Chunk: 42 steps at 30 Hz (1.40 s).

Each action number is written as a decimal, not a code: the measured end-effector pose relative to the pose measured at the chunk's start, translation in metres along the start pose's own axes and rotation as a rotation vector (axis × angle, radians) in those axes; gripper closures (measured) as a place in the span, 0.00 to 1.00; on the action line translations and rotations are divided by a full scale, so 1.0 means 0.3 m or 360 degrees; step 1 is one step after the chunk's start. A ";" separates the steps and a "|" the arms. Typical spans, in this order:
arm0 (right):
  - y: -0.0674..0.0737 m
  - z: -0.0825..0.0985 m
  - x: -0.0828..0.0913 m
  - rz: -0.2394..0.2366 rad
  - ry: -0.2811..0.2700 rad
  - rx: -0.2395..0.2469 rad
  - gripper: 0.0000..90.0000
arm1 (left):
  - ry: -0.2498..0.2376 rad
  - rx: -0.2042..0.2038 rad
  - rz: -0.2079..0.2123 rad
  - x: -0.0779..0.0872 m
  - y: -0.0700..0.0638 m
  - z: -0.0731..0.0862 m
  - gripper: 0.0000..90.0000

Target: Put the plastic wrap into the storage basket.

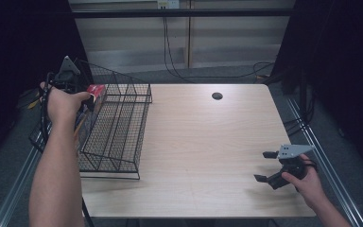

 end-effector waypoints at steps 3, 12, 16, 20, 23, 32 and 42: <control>0.000 0.001 -0.001 -0.0005 0.0002 0.0001 0.02 | 0.0014 -0.0005 0.0010 -0.011 0.003 0.003 0.46; 0.002 0.000 -0.001 -0.0003 -0.0001 0.0001 0.02 | 0.0032 -0.0009 0.0023 -0.022 0.019 0.008 0.45; 0.002 -0.001 -0.003 -0.0010 -0.0003 0.0000 0.02 | -0.0019 -0.0025 0.0019 -0.007 0.030 0.006 0.45; 0.003 -0.004 -0.002 -0.0001 -0.0008 0.0003 0.02 | -0.0053 0.0002 0.0059 0.019 0.022 0.004 0.43; 0.002 -0.004 -0.001 -0.0004 -0.0004 0.0002 0.02 | -0.0066 -0.0003 0.0064 0.039 0.014 0.003 0.42; 0.004 -0.008 -0.003 -0.0008 -0.0006 0.0008 0.02 | -0.0139 -0.0045 0.0097 0.095 -0.029 -0.004 0.38; 0.008 -0.017 -0.001 -0.0013 -0.0020 0.0020 0.02 | -0.0188 -0.0131 0.0154 0.133 -0.104 0.002 0.31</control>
Point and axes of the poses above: each handheld gripper's, and its own axes: x roughly backward along the jaws, z roughly out of its underside, y roughly to its left, the point moved 6 cm from there along -x, roughly forward along the jaws, and after that the axes turned 8 degrees about -x, right-handed, at the moved point
